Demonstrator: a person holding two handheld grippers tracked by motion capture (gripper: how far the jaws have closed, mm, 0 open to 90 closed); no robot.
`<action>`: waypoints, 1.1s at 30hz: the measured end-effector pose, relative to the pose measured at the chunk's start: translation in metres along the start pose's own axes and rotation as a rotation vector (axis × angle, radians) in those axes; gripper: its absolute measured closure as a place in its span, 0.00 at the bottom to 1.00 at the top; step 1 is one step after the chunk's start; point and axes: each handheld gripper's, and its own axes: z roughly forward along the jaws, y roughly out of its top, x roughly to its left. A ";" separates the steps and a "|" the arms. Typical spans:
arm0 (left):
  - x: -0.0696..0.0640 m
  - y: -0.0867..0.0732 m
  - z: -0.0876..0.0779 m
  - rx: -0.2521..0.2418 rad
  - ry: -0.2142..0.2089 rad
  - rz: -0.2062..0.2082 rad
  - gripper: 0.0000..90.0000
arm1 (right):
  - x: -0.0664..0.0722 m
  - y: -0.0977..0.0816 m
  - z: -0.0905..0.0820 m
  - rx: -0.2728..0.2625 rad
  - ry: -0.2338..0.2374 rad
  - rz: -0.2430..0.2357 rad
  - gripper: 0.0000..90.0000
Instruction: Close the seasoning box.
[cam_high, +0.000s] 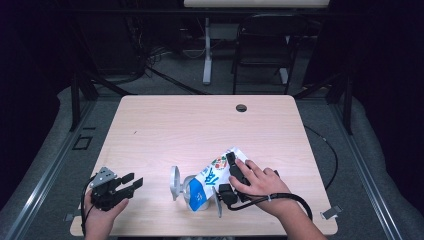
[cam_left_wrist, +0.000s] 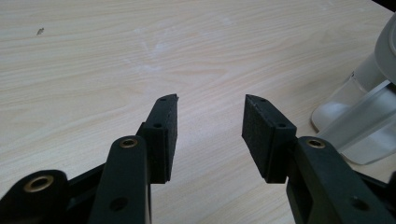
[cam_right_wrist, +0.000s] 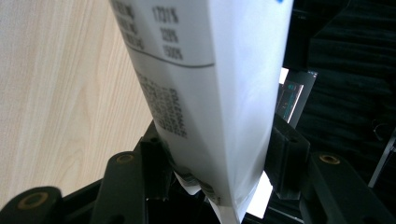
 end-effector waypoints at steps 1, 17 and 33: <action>0.000 0.000 0.000 0.000 0.000 0.000 0.62 | 0.000 0.000 0.000 0.000 0.000 0.000 0.56; 0.000 0.000 0.000 0.003 0.000 0.001 0.62 | 0.001 0.000 0.000 -0.003 -0.004 0.003 0.57; 0.000 0.000 0.000 0.002 0.000 -0.003 0.62 | -0.002 0.001 -0.002 0.006 -0.009 -0.015 0.58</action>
